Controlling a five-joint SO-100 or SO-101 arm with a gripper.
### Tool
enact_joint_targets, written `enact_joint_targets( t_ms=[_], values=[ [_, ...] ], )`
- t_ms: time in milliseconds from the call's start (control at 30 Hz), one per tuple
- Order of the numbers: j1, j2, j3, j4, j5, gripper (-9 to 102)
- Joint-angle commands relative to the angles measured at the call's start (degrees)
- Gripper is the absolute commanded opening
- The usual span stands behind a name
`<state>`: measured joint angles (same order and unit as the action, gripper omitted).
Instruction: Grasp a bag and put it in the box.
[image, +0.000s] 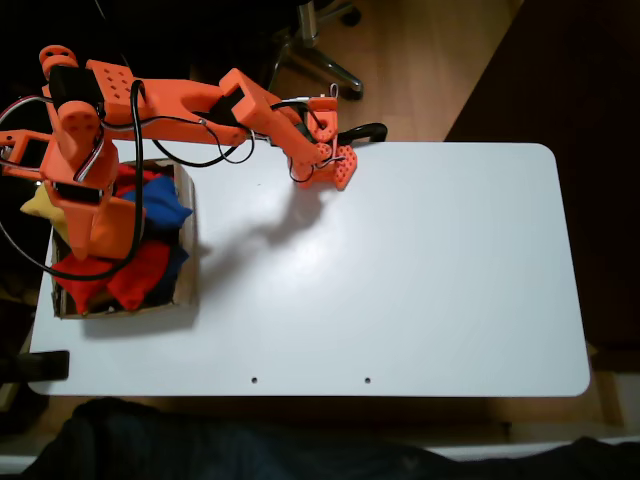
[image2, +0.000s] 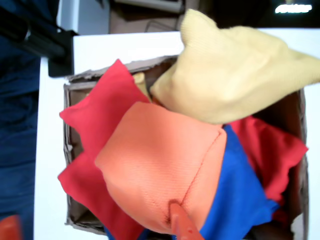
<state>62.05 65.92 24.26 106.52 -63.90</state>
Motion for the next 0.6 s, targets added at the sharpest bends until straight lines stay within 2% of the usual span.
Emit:
enact_joint_targets(
  t_ms=[0,300,567],
  values=[
    [-1.3,1.1,-1.6,0.6,1.9,66],
    [-4.1,6.0,0.7,0.6,7.0,71],
    [-6.9,13.9,9.8,0.6,8.3,75]
  ],
)
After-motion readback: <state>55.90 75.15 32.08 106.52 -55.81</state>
